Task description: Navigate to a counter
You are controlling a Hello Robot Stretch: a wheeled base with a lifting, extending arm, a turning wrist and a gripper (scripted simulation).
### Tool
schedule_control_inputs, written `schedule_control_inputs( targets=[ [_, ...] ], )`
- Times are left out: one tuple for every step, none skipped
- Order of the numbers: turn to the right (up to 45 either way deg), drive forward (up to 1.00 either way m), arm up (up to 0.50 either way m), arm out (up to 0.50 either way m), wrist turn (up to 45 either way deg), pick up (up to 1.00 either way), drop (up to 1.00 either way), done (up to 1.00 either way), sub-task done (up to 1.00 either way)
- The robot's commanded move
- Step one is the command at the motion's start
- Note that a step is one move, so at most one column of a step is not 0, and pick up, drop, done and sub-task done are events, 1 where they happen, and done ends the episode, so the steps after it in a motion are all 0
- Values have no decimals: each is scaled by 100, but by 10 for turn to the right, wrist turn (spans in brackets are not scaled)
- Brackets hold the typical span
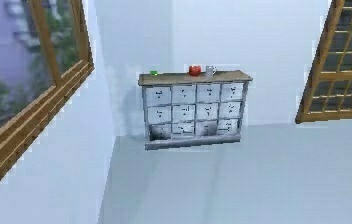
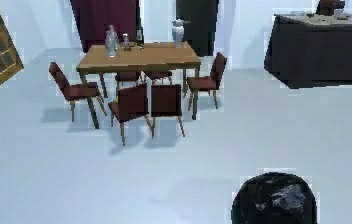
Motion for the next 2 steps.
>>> schedule_control_inputs(
  targets=[
    [0, 100, 0, 0, 0, 0, 0, 0, 0],
    [0, 0, 0, 0, 0, 0, 0, 100, 0]
  ],
)
